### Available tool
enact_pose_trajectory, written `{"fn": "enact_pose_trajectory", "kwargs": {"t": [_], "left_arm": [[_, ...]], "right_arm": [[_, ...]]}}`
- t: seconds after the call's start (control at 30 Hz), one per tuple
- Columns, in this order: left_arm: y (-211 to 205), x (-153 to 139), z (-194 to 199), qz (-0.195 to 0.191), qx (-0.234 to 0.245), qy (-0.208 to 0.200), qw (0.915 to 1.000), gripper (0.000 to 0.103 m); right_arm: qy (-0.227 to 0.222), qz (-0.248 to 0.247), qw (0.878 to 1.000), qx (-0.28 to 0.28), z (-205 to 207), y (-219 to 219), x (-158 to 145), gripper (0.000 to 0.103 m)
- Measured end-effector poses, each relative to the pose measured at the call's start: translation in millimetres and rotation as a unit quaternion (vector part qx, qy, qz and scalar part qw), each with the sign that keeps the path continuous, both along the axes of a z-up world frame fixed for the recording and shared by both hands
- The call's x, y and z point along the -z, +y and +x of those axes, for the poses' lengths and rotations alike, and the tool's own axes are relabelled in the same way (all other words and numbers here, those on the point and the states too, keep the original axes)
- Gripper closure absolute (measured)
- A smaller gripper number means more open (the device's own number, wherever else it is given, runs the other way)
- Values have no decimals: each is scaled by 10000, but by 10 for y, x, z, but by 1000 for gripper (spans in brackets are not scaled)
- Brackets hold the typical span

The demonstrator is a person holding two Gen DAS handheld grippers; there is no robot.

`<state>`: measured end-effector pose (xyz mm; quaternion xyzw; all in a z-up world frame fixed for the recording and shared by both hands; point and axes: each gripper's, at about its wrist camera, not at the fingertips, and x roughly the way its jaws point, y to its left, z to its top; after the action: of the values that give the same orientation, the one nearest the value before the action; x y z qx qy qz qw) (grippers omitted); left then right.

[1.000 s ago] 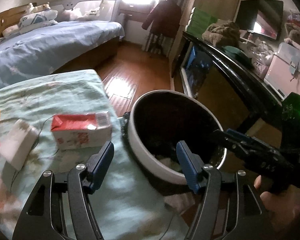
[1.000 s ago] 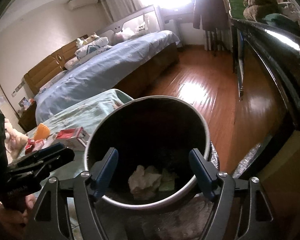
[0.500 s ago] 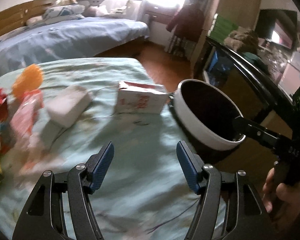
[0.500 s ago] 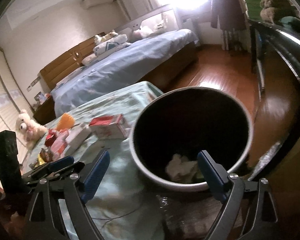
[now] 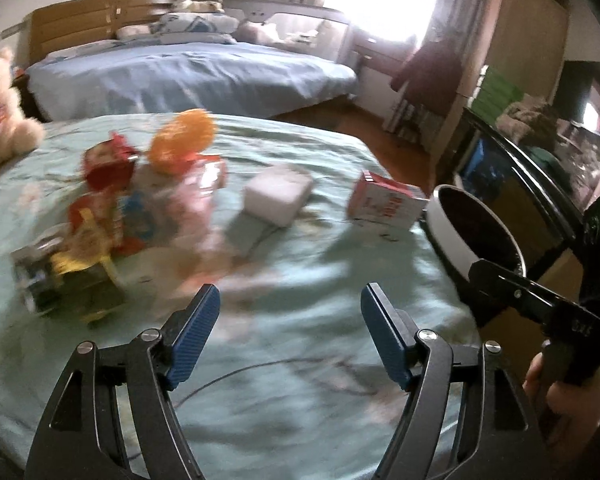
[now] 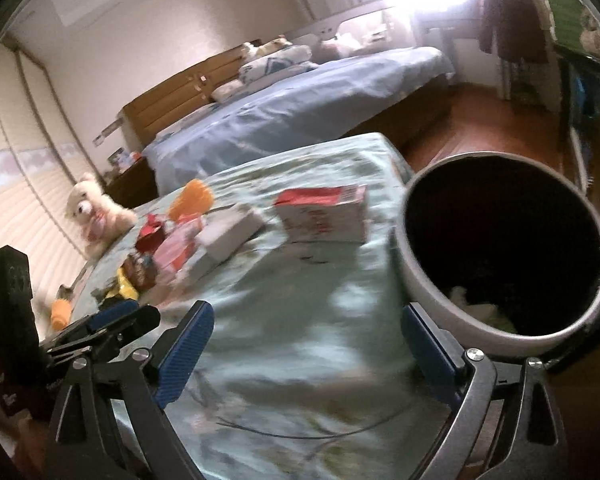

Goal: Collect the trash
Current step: 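Move both open grippers back toward the pile of snack wrappers, then grasp the yellow chip bag with the right gripper while the left gripper grasps the white wrapper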

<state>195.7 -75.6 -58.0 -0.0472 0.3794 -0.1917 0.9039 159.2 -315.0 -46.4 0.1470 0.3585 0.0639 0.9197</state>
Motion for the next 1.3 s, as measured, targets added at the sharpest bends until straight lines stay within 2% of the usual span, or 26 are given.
{"fn": "enact_pose_trajectory", "kwargs": {"t": [0.33, 0.57, 0.87, 1.07, 1.23, 1.3], "left_arm": [[637, 50, -160, 93, -584, 7, 9982, 29], [973, 38, -242, 150, -828, 11, 9965, 29], [1480, 108, -177, 186, -1324, 107, 9910, 29], [1731, 184, -73, 206, -1498, 237, 9882, 29], [1827, 183, 36, 144, -1399, 287, 9897, 29], [1837, 175, 82, 146, -1348, 278, 9904, 29]], "right_arm": [[24, 42, 9976, -692, 99, 560, 49, 8], [43, 19, 9938, -1115, 141, 892, 88, 8], [169, -46, 9899, -1409, 242, 1262, 184, 9], [243, -138, 9857, -1659, 311, 1490, 260, 28], [381, -5, 9812, -1890, 393, 1680, 328, 38], [424, 38, 9796, -1965, 446, 1757, 346, 46]]}}
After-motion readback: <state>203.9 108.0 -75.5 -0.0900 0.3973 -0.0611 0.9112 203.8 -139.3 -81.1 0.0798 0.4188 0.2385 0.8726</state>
